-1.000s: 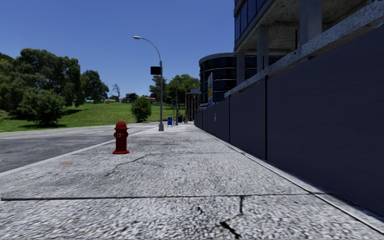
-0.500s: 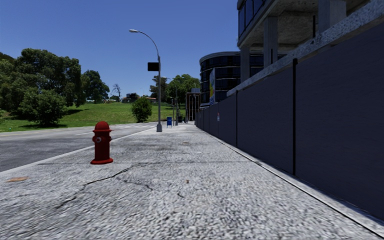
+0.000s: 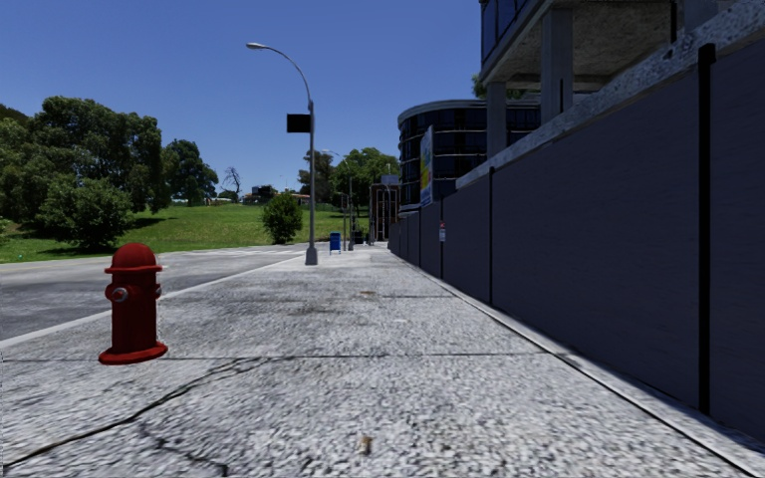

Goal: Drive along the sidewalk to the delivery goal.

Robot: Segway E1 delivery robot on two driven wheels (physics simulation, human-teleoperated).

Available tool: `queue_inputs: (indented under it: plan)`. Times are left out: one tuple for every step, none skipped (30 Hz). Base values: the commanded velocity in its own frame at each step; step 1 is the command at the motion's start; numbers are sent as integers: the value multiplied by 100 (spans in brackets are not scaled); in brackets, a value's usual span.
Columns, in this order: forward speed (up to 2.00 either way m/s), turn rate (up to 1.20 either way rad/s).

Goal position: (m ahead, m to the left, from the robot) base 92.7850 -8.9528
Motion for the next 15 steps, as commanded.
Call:
queue_inputs:
  plan:
    - [200, 0]
    - [200, 0]
    - [200, 0]
    - [200, 0]
    - [200, 0]
    - [200, 6]
    - [200, 13]
    - [200, 13]
    - [200, 16]
    - [200, 17]
    - [200, 17]
    - [200, 17]
    - [200, 18]
    - [200, 18]
    - [200, 18]
